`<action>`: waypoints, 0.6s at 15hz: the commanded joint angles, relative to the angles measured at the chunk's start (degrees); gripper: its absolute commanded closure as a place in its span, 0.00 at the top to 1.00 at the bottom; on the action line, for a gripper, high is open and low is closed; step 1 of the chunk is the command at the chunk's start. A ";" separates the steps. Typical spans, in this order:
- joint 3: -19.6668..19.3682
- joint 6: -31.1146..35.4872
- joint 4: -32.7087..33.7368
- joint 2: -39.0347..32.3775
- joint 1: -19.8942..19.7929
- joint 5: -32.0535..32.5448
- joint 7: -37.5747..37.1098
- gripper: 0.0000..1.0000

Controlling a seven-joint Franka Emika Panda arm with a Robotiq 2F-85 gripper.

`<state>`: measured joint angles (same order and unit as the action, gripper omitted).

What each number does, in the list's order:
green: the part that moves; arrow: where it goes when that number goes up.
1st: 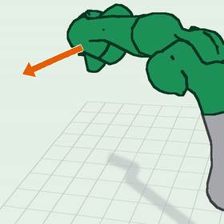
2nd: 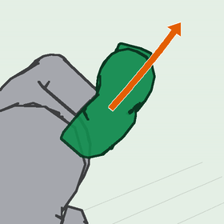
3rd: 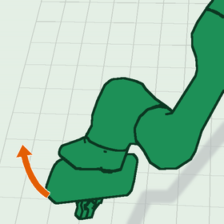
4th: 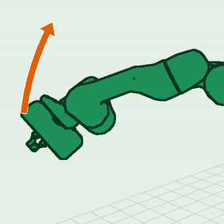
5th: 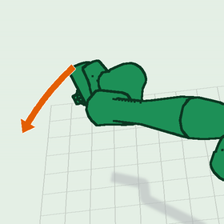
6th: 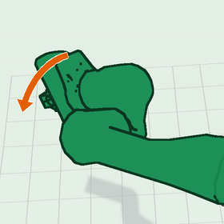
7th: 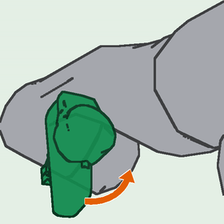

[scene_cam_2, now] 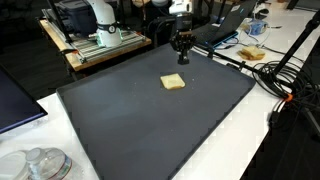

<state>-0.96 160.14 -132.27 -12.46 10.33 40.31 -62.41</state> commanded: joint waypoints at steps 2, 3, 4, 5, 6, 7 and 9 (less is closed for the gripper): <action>2.88 6.02 -7.95 6.55 -5.64 -11.95 12.66 0.06; 3.58 6.33 -9.08 7.56 -6.58 -15.07 15.73 0.07; 4.32 6.22 -10.02 8.37 -7.35 -18.35 18.86 0.07; 5.17 6.44 -10.99 9.07 -8.20 -22.19 22.57 0.07; 3.94 6.16 -11.53 9.76 -6.92 -26.73 26.17 0.07; 3.36 5.01 -11.46 10.32 -6.90 -28.87 26.50 0.06; 3.21 5.27 -9.47 7.83 -6.50 -26.00 24.41 0.21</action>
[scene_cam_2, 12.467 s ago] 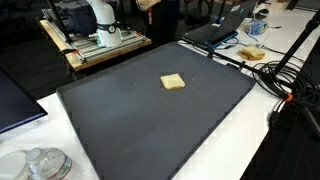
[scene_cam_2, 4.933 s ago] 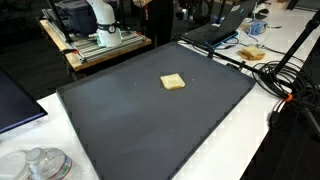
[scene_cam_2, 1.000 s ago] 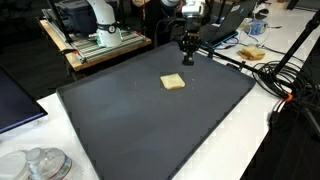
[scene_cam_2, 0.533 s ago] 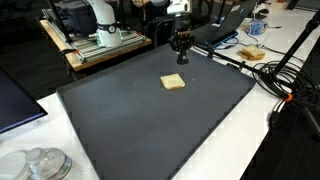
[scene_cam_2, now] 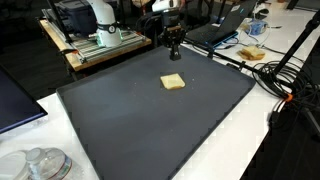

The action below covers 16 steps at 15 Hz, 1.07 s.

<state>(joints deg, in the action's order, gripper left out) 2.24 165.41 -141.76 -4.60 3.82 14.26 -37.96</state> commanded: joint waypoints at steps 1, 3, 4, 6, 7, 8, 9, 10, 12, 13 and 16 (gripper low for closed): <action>-0.06 0.00 -0.31 0.44 -0.07 -0.63 0.38 0.21; -0.07 -0.01 -0.63 0.77 -0.09 -0.79 0.39 0.21; -0.07 -0.01 -0.63 0.77 -0.10 -0.81 0.39 0.06; 0.79 -0.84 -0.47 0.18 -0.46 -9.70 8.82 0.07; 1.19 -1.21 -0.25 -0.05 -0.80 -13.29 11.67 0.07; 1.65 -1.75 0.19 -0.33 -1.36 -18.63 16.59 0.07; 4.06 -2.46 0.78 -0.37 -3.78 -23.22 20.59 0.07; 5.23 -3.82 1.78 -0.46 -5.11 -28.01 25.05 0.07; 3.75 -7.20 3.76 -0.54 -5.25 -36.24 33.65 0.07; 3.25 -9.11 4.81 -0.64 -5.99 -38.48 36.54 0.06; 0.71 -14.95 8.02 -1.35 -7.81 -41.25 42.54 0.06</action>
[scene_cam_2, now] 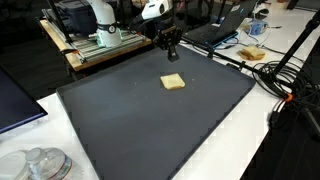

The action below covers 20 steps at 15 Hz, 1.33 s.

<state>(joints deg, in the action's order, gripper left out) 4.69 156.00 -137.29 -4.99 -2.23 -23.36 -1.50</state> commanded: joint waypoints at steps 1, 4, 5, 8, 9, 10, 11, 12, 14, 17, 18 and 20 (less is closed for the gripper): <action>-2.66 -7.62 4.71 -1.41 -2.46 -3.90 7.35 0.06; -4.61 -14.67 8.82 -3.64 -4.66 -6.53 12.87 0.06; -5.10 -16.95 10.46 -4.86 -5.35 -7.22 14.43 0.06; -5.86 -24.80 16.08 -9.13 -7.51 -8.61 18.52 0.06; -5.95 -27.09 18.07 -10.72 -8.15 -8.58 19.20 0.06; -5.95 -29.49 20.25 -12.45 -8.81 -8.45 19.72 0.06; -5.88 -31.35 22.17 -14.01 -9.35 -8.16 19.96 0.06; -5.81 -33.04 24.32 -15.68 -9.80 -7.79 20.02 0.06; -5.72 -35.52 28.32 -18.72 -10.29 -6.69 19.34 0.06; -5.59 -39.12 35.03 -23.30 -10.38 -5.24 17.08 0.07; -5.53 -39.76 37.06 -24.58 -10.22 -4.85 16.41 0.07; -5.65 -41.10 41.50 -27.40 -9.37 -2.96 13.96 0.07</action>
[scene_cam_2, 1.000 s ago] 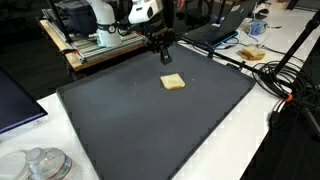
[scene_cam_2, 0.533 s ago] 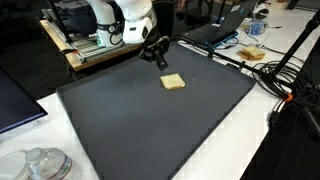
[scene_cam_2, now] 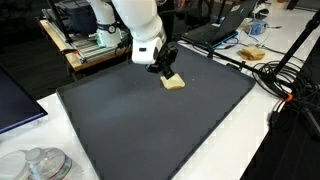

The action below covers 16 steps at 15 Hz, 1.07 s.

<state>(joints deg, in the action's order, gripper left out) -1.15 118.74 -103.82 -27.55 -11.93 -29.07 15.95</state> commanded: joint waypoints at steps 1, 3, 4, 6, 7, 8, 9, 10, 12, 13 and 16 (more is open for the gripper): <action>0.10 -4.85 10.08 -5.97 0.85 4.09 -4.83 0.07; -0.06 -6.73 14.04 -8.13 1.77 6.60 -7.87 0.07; -0.22 -7.86 16.15 -9.27 2.38 7.95 -9.97 0.07; -0.47 -11.71 20.69 -11.63 3.53 10.63 -14.58 0.07; -0.65 -13.29 22.68 -12.68 4.15 11.79 -16.88 0.06; -0.73 -14.55 24.61 -13.73 4.78 12.73 -19.07 0.06; -0.78 -15.34 26.37 -14.68 5.31 13.44 -20.81 0.06; -0.67 -15.71 28.08 -15.68 5.80 13.97 -22.00 0.06; -0.93 -15.80 30.90 -17.68 7.27 15.66 -24.70 0.06; -0.89 -16.14 32.30 -18.65 7.78 16.44 -25.50 0.06; -1.05 -17.53 36.72 -22.17 9.40 18.95 -27.90 0.06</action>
<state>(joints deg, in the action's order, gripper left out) -1.35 104.70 -74.14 -45.11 -4.15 -12.94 -9.12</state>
